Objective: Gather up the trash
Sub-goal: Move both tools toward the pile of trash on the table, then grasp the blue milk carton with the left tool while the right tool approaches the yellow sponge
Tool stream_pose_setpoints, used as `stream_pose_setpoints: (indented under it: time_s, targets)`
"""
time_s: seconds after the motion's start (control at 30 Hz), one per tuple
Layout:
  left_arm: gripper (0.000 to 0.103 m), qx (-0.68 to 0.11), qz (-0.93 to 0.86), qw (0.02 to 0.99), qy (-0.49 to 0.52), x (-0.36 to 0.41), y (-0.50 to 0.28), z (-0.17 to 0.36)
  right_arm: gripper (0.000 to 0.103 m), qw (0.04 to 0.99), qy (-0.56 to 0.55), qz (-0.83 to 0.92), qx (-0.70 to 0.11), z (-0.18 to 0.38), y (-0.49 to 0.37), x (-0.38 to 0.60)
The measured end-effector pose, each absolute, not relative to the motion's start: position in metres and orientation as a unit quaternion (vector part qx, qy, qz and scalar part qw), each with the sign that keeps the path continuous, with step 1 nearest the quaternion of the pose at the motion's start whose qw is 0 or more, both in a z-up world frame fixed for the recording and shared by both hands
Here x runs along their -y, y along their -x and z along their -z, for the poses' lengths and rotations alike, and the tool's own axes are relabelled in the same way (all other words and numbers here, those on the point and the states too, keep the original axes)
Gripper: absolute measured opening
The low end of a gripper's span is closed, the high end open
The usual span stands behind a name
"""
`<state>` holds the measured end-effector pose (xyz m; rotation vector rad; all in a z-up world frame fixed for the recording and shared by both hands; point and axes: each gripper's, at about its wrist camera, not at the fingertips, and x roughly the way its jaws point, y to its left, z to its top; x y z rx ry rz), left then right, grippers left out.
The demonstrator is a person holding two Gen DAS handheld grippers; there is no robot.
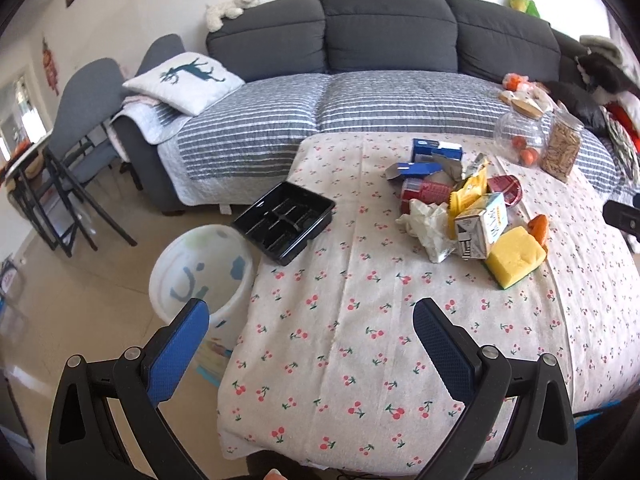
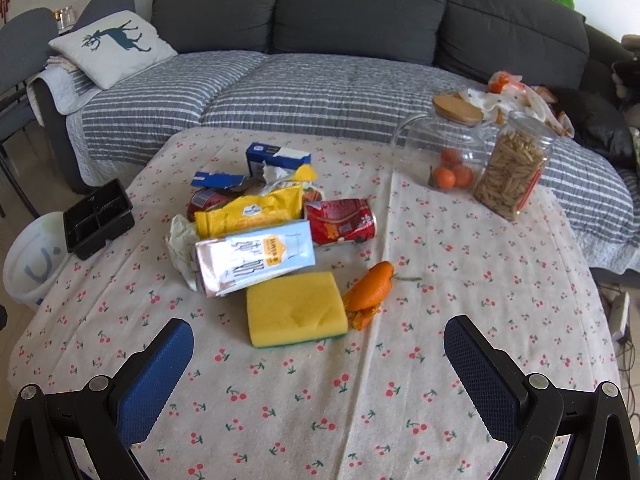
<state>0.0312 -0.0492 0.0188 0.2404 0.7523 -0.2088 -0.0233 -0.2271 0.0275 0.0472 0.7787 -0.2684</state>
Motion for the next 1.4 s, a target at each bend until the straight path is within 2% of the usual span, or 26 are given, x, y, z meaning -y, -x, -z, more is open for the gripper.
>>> stream_pose_setpoints:
  time_s: [0.03,0.23,0.33,0.4,0.53,0.7,1.0,1.2,1.27,1.4]
  targets:
    - [0.103,-0.353,0.116,0.921,-0.12,0.057,-0.033,-0.022,0.103,0.915,-0.025,0.132,-0.38,-0.032,0.019,0.232]
    - [0.102,-0.419,0.222,0.873,-0.114,0.11,-0.072,-0.017,0.103,0.903,-0.064,0.126,-0.407,-0.037,-0.004,0.277]
    - [0.085,-0.439,0.268,0.85,-0.116,0.14,-0.09,-0.008,0.103,0.897,-0.094,0.135,-0.41,-0.025,-0.005,0.305]
    - [0.067,-0.444,0.296,0.837,-0.121,0.163,-0.102,-0.005,0.103,0.884,-0.128,0.141,-0.427,-0.01,-0.006,0.326]
    - [0.055,-0.456,0.337,0.811,-0.145,0.205,-0.12,0.0,0.103,0.868,-0.181,0.126,-0.445,0.005,-0.009,0.358]
    - [0.054,-0.487,0.353,0.781,-0.169,0.239,-0.148,0.022,0.103,0.862,-0.183,0.141,-0.451,0.011,-0.013,0.382]
    - [0.054,-0.556,0.335,0.743,-0.162,0.245,-0.169,0.065,0.103,0.849,-0.207,0.124,-0.469,0.026,-0.028,0.397]
    - [0.049,-0.569,0.322,0.741,-0.151,0.235,-0.166,0.065,0.103,0.842,-0.207,0.117,-0.484,0.033,-0.033,0.396]
    - [0.051,-0.56,0.32,0.745,-0.17,0.235,-0.157,0.064,0.103,0.84,-0.206,0.111,-0.49,0.036,-0.034,0.394]
    - [0.063,-0.55,0.324,0.74,-0.212,0.239,-0.139,0.07,0.103,0.834,-0.209,0.105,-0.499,0.04,-0.034,0.389]
